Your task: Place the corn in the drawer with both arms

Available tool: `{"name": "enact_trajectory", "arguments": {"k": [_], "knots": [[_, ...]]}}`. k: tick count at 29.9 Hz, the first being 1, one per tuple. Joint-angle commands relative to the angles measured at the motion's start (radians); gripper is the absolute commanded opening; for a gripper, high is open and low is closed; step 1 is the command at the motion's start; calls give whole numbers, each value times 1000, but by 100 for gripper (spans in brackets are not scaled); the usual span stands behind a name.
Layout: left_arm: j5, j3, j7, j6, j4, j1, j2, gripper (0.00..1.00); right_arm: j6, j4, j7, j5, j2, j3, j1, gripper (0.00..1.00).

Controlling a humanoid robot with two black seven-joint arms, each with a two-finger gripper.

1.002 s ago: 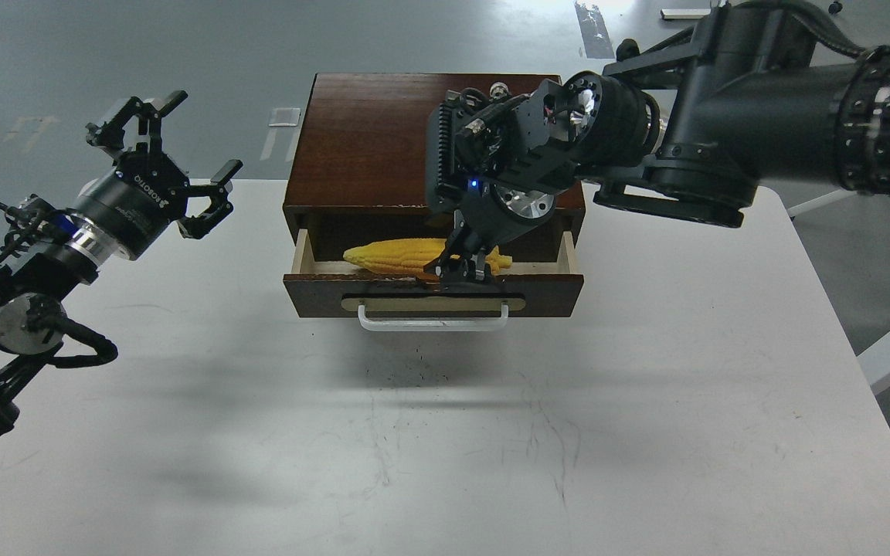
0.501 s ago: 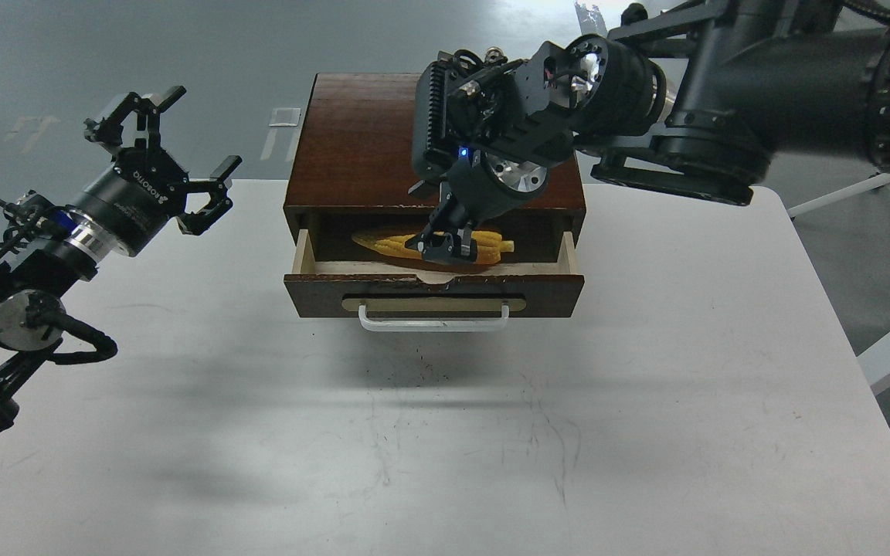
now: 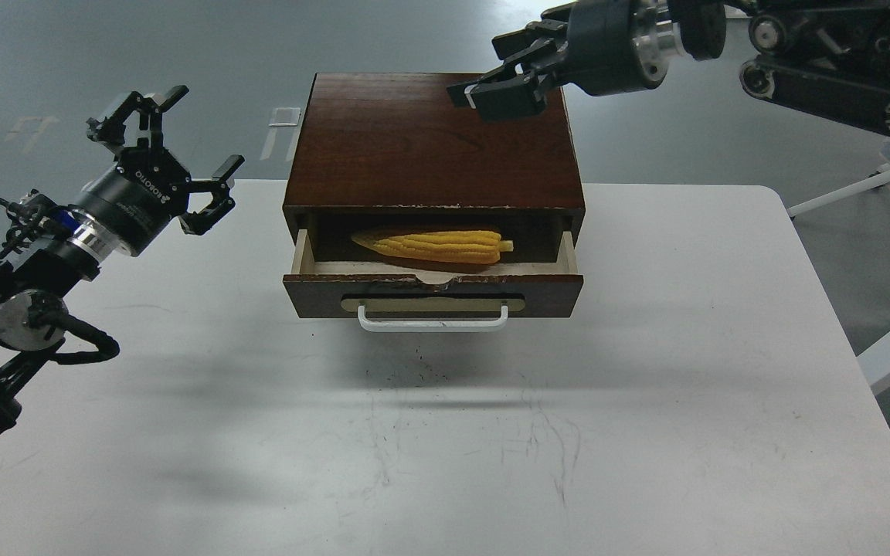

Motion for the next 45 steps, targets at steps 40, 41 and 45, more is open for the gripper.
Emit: {"name": "enact_trajectory", "arguments": {"k": [40, 41, 45], "knots": [[0, 2, 0, 0, -3, 16, -14, 99, -49, -169, 0, 779, 6, 867, -1090, 100], [0, 2, 1, 0, -1, 16, -14, 99, -49, -168, 0, 779, 9, 867, -1093, 100], [0, 2, 1, 0, -3, 16, -14, 99, -48, -166, 0, 779, 14, 868, -1097, 100]]}}
